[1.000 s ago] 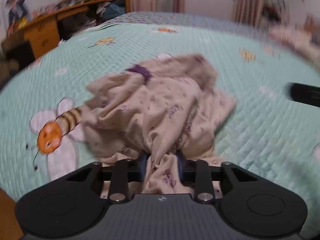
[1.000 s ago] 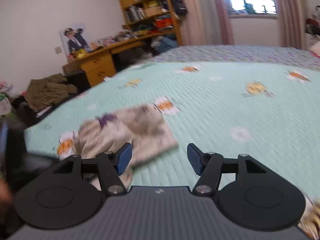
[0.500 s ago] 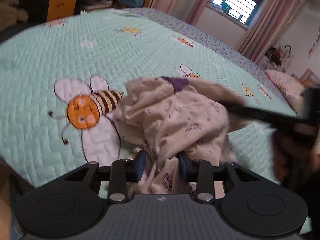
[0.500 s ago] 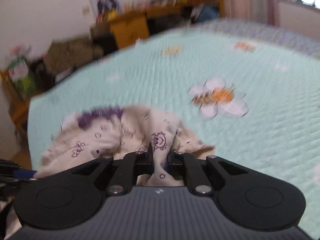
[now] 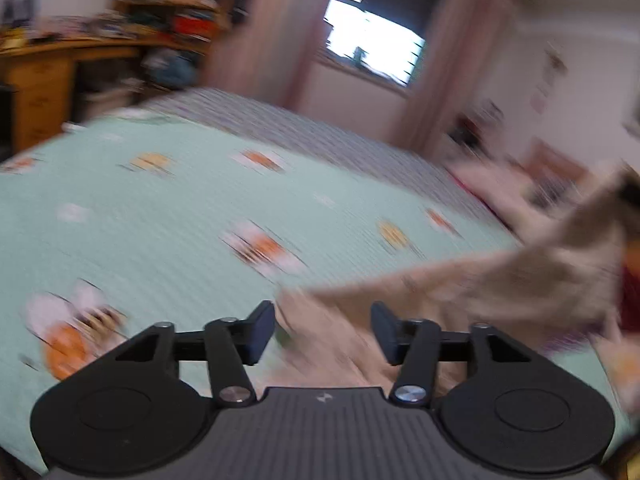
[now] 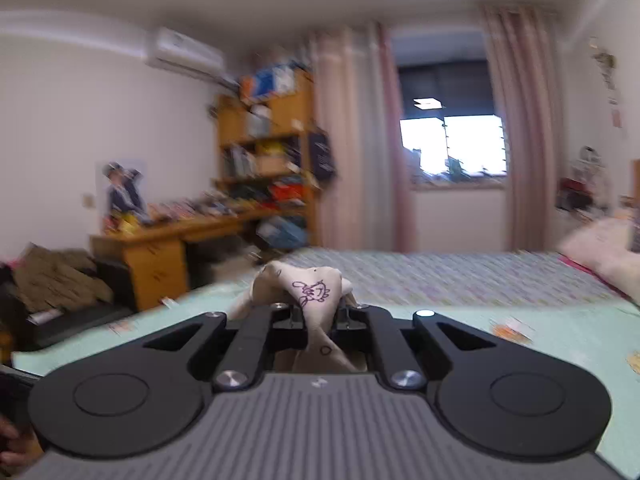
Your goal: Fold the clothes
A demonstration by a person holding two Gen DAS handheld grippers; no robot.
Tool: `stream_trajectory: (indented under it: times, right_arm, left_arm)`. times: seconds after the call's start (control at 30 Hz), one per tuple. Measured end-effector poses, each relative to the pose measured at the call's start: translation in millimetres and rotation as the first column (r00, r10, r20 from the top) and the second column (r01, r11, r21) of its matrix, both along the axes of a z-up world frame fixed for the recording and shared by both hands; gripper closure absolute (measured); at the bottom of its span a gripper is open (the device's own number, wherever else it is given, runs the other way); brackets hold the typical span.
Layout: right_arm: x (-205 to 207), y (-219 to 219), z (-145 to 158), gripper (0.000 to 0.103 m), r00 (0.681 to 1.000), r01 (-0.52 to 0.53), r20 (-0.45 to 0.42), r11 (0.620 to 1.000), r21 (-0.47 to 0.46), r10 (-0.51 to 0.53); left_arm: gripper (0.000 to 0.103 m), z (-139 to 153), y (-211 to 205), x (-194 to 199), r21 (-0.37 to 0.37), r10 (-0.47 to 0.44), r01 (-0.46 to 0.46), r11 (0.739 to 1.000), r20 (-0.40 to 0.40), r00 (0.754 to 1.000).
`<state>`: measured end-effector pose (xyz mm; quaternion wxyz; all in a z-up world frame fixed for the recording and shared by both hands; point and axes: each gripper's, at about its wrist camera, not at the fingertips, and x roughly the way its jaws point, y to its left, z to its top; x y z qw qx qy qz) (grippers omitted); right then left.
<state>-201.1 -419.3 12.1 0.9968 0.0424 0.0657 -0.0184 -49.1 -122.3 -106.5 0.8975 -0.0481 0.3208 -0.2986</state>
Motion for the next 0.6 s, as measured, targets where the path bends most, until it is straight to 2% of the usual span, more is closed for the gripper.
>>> stream_trajectory:
  times: [0.07,0.13,0.23,0.3,0.37,0.4,0.43,0.5,0.53,0.6]
  right_arm:
    - [-10.2,-1.0,-7.5,0.093,1.0,0.021,-0.022,1.0,0.007,-0.021]
    - [-7.2,-6.3,-9.5,0.093,0.998,0.05,-0.036,0.998,0.04,-0.049]
    - [-7.7,-16.0,5.9,0.093,0.999,0.04,0.004,0.991,0.126,-0.041]
    - [-9.5,-18.7,15.3,0.093,0.998,0.037,0.037,0.989,0.14,-0.043]
    - [-13.1,-20.5,22.7,0.093,0.997,0.042,0.064,0.988,0.147,-0.052]
    - [-15.0,-22.1,23.4,0.093,0.996,0.044,0.064,0.985,0.168,-0.056]
    - [-14.6,-24.4,23.1,0.093,0.997,0.043,0.06,0.98,0.195,-0.056]
    - [-13.9,-28.0,22.7,0.093,0.998,0.038,0.047,0.968,0.249,-0.051]
    - [-13.5,-28.2,22.7,0.093,0.998,0.032,0.038,0.963,0.267,-0.043]
    - [-15.2,-23.3,23.7,0.092,0.999,0.031,0.032,0.966,0.258,-0.04]
  left_arm:
    - [0.045,-16.0,-29.9,-21.4,0.035,-0.097,0.097,0.995,-0.022,0.995]
    - [0.045,-30.4,-59.6,-44.0,0.1,-0.183,0.183,0.978,-0.005,0.983]
    - [0.045,-46.2,-96.4,-75.1,0.252,-0.289,0.255,0.933,0.106,0.951]
    - [0.041,-56.8,-115.2,-89.9,0.378,-0.329,0.229,0.897,0.225,0.917]
    - [0.021,-74.1,-131.1,-97.6,0.499,-0.337,0.129,0.857,0.352,0.873]
    - [0.02,-83.6,-138.2,-102.6,0.542,-0.342,0.085,0.836,0.395,0.852]
    - [0.019,-92.4,-144.4,-103.8,0.571,-0.354,0.063,0.819,0.415,0.838]
    - [0.019,-102.2,-156.9,-106.9,0.595,-0.374,0.06,0.802,0.421,0.826]
    - [0.021,-106.5,-162.2,-106.3,0.598,-0.374,0.058,0.799,0.419,0.827]
    - [0.046,-108.6,-165.5,-101.6,0.571,-0.352,0.072,0.818,0.397,0.848]
